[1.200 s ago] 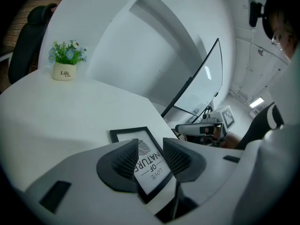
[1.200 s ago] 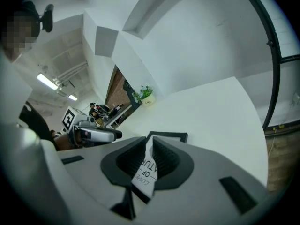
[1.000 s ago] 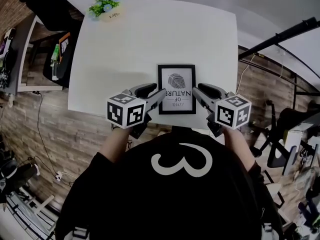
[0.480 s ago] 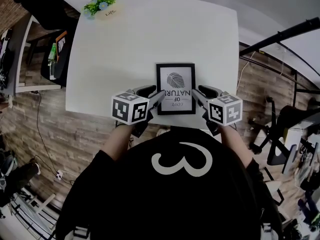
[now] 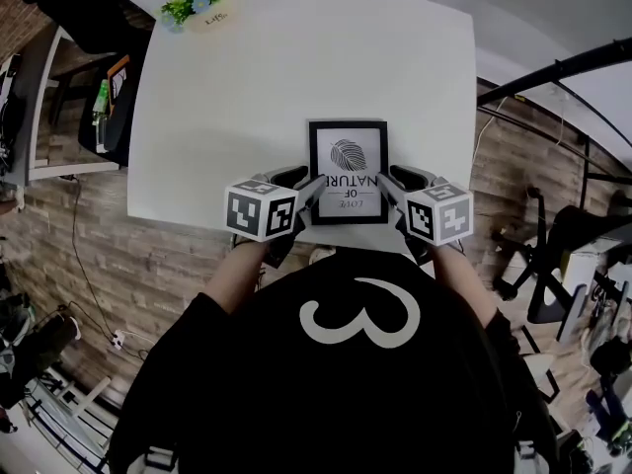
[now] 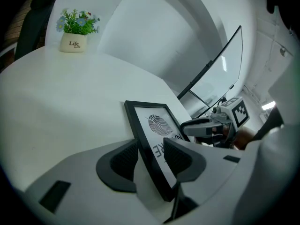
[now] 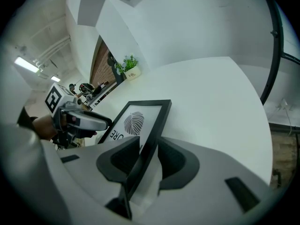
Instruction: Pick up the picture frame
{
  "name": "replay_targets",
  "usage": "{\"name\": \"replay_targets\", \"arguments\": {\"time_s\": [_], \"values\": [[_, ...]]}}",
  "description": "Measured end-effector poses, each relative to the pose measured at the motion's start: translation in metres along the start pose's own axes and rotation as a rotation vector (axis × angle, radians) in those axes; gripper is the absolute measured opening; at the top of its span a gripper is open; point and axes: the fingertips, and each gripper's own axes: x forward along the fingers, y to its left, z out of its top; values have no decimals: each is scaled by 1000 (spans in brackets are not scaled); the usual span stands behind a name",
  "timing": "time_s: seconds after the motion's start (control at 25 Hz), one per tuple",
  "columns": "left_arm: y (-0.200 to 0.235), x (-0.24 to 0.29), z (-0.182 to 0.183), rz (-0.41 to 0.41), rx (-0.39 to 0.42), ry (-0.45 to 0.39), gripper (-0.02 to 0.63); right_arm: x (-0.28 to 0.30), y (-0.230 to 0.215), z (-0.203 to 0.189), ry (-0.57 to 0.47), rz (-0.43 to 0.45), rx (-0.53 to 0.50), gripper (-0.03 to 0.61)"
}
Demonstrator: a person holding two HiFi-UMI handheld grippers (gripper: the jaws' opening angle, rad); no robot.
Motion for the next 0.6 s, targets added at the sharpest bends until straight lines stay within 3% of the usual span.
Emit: {"name": "replay_targets", "arguments": {"time_s": [0.6], "values": [[8, 9, -4, 55, -17, 17, 145, 7, -3, -4, 39, -42, 13, 118]]}}
